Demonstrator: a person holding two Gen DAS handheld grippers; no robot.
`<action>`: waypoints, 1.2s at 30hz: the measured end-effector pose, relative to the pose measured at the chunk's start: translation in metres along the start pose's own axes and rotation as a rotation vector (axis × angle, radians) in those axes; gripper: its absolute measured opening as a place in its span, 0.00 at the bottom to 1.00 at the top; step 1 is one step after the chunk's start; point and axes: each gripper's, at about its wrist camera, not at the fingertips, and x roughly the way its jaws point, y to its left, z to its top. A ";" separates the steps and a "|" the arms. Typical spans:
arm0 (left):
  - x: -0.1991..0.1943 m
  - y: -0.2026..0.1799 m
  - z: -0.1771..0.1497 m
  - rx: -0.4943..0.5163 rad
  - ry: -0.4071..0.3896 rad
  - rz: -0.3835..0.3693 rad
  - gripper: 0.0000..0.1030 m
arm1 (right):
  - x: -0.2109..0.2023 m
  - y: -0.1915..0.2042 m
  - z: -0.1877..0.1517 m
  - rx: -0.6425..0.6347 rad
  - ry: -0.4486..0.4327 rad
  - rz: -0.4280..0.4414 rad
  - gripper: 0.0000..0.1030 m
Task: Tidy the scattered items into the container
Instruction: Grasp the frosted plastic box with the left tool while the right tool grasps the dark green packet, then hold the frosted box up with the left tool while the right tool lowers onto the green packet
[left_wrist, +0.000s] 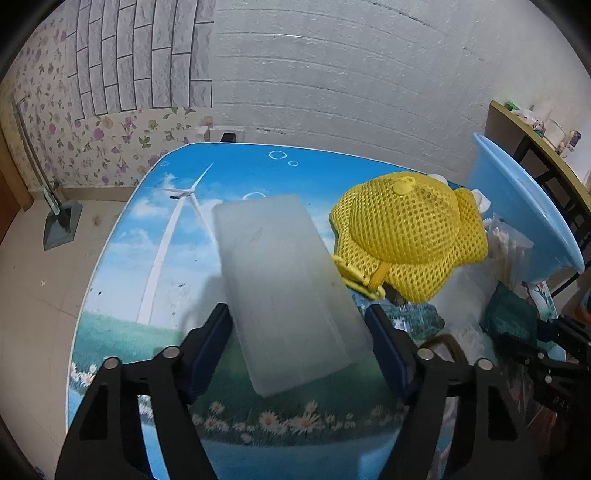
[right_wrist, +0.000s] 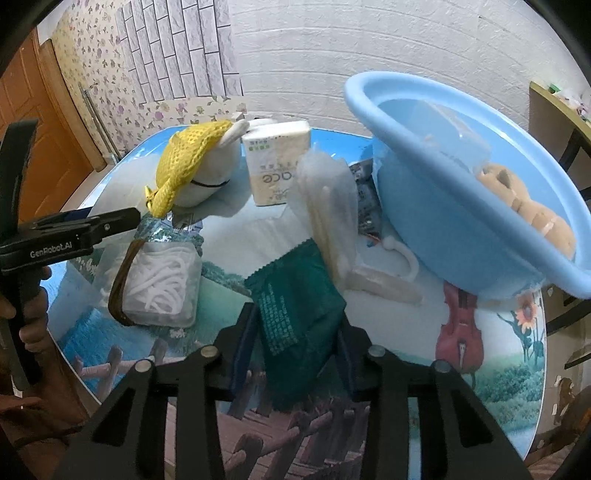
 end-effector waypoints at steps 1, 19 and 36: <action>-0.003 0.000 -0.002 0.007 -0.004 -0.001 0.67 | -0.001 0.000 -0.002 0.006 0.000 0.004 0.32; -0.047 0.017 -0.047 0.019 -0.038 0.021 0.62 | -0.031 0.011 -0.031 0.026 -0.047 -0.020 0.15; -0.056 0.028 -0.063 -0.001 -0.036 0.061 0.61 | -0.028 -0.003 -0.041 0.076 -0.044 -0.089 0.46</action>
